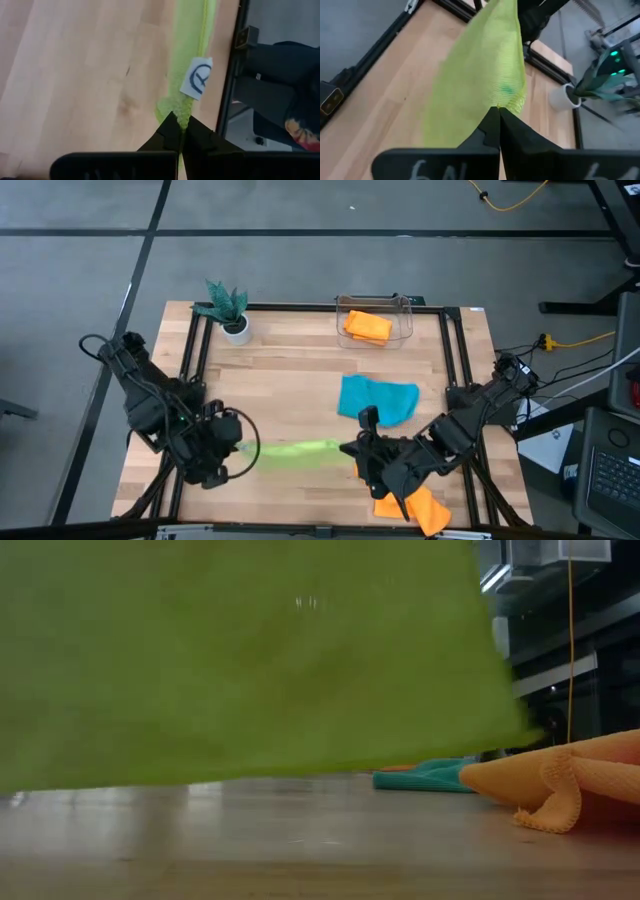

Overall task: Fold microfiber towels
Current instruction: Fold the green microfiber towel

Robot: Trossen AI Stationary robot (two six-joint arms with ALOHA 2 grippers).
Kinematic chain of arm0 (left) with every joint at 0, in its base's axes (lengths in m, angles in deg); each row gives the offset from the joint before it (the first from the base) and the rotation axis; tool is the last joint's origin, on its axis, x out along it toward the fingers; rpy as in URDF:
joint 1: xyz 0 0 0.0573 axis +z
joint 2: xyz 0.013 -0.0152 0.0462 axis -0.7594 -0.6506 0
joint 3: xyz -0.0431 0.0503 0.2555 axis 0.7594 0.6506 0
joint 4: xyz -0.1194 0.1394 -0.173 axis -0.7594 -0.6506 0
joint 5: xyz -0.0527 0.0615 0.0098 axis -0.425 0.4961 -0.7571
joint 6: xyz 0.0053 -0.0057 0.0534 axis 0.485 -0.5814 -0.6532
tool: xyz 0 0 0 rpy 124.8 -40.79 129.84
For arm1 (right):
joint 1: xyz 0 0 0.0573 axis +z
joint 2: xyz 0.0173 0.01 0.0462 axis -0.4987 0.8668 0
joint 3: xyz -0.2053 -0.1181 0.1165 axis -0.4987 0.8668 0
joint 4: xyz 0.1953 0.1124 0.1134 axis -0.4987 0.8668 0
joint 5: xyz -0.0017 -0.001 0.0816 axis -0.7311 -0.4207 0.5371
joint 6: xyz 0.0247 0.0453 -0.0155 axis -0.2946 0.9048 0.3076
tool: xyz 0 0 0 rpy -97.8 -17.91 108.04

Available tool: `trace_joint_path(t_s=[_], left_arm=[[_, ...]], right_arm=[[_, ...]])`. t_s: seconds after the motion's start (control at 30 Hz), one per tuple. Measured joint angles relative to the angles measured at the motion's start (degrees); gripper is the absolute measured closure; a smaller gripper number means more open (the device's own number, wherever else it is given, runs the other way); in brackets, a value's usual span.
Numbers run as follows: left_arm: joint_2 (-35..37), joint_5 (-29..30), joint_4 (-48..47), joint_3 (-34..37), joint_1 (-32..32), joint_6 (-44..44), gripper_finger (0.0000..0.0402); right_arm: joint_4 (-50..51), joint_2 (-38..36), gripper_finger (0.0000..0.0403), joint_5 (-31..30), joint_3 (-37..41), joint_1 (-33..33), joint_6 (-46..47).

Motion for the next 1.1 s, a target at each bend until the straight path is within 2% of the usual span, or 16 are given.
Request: trace_joint_path(t_s=[0.2, 0.33, 0.47, 0.57, 0.7, 0.8, 0.93, 1.1], left_arm=[[0.30, -0.40, -1.20, 0.00, -0.63, 0.00, 0.0401], [0.31, -1.19, -4.27, 1.28, 1.25, -0.32, 0.0402], [0.09, -1.08, -6.32, 8.88, 5.05, -0.48, 0.0401], [0.11, 0.07, -9.49, 15.67, 7.77, -0.21, 0.0401], [0.09, 4.84, -8.09, 23.77, 12.14, -1.82, 0.0401], [0.08, 8.47, -6.32, 28.52, 16.10, -4.67, 0.0401], [0.09, 10.12, -6.22, 32.73, 20.50, -7.00, 0.0401], [0.09, 10.22, -5.50, 33.81, 22.90, -7.78, 0.0401]], right_arm=[[0.01, 0.00, 0.0402, -1.40, 0.01, -1.67, -0.14], [-0.34, 1.31, 0.0402, 1.62, 0.25, -5.89, 1.64], [-4.87, 3.79, 0.0402, 1.92, 6.88, -10.48, -1.31], [-9.14, 4.20, 0.0403, -2.49, 13.71, -14.36, -1.90], [-16.13, 4.24, 0.0403, -6.64, 22.64, -20.13, -4.16], [-23.91, 4.22, 0.0403, -5.99, 27.15, -23.42, -7.43], [-33.58, 4.22, 0.0403, -2.86, 32.20, -26.73, -10.63], [-35.89, 4.22, 0.0403, -1.09, 34.31, -28.26, -10.62]])
